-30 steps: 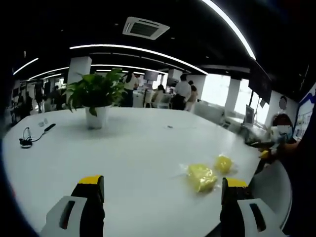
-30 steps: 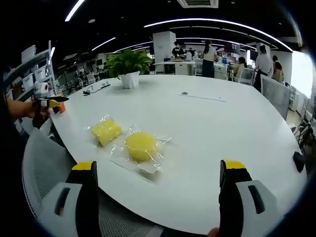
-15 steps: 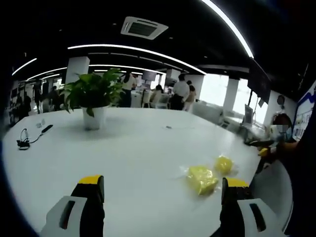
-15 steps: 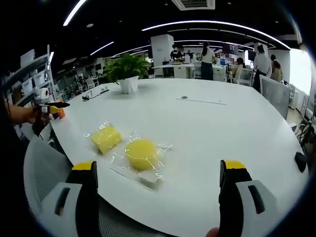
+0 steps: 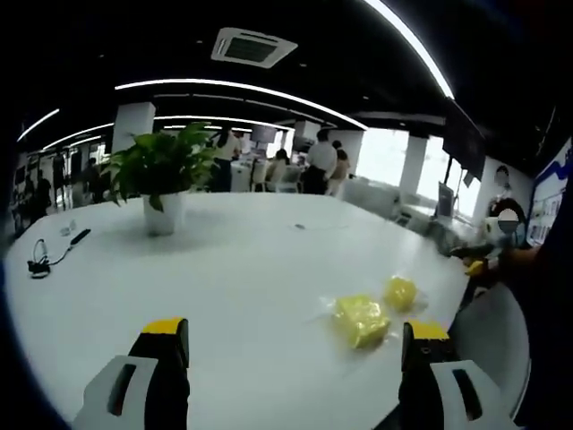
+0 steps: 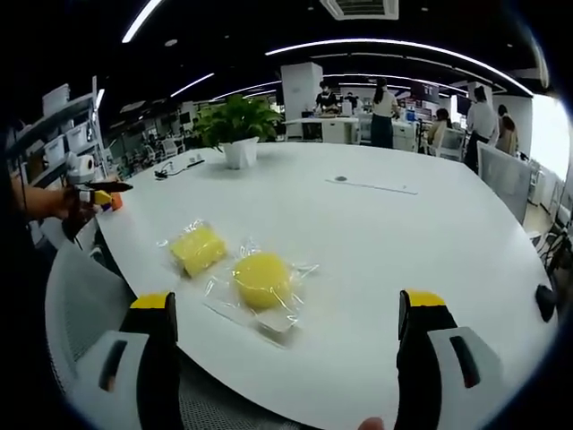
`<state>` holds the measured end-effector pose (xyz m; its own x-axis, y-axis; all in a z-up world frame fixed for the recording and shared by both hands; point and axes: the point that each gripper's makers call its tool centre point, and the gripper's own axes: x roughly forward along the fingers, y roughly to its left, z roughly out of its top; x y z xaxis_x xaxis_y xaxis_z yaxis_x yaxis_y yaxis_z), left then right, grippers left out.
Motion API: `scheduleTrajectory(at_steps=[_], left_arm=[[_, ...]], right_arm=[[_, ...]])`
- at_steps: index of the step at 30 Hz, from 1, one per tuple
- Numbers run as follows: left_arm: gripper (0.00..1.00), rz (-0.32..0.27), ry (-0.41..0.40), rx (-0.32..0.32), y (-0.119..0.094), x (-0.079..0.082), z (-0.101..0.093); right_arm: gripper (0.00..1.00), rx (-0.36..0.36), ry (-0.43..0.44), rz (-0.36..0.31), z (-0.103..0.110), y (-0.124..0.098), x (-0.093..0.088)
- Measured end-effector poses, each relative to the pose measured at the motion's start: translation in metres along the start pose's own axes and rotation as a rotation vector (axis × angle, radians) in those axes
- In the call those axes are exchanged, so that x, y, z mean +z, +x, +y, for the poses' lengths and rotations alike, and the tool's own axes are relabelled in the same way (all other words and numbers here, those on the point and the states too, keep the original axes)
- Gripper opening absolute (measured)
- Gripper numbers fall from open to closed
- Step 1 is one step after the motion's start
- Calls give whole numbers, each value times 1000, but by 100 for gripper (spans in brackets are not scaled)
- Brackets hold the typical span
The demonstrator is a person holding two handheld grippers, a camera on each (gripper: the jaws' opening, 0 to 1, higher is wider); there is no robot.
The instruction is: Compare the silicone blocks by pressing each to a similar depth, holding the contact briefly, and releasing to observe deformation and rebound differences across the visible hardness samples.
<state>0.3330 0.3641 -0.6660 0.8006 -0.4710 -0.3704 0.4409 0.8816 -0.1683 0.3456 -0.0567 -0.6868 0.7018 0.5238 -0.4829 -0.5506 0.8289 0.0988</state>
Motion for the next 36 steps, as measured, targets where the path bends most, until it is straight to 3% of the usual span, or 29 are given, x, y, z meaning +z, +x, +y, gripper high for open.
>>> scheduleTrajectory(at_steps=[8,11,14,17,26,32,33,36], left_arm=[[100,12,-22,-35,3,-2,-8],[100,51,9,-45,4,-9,-16],[100,50,23,-20,3,-7,-16],[100,33,-30,-28,2,-1,-18],[100,83,-19,-24,7,-12,-23],[100,62,-69,-37,11,-10,-33],[100,65,-94,-54,12,-12,-36],[100,66,-89,-16,10,-14,-28]], right_arm=[[96,13,-19,48,-11,3,-5],[96,18,-9,58,-16,4,-5],[87,29,-112,105,-17,4,-11],[96,53,-73,91,-13,8,-7],[96,44,-90,106,-23,13,-9],[96,48,8,85,-26,14,-7],[96,39,1,89,-27,14,-7],[96,20,-20,93,-27,13,-7]])
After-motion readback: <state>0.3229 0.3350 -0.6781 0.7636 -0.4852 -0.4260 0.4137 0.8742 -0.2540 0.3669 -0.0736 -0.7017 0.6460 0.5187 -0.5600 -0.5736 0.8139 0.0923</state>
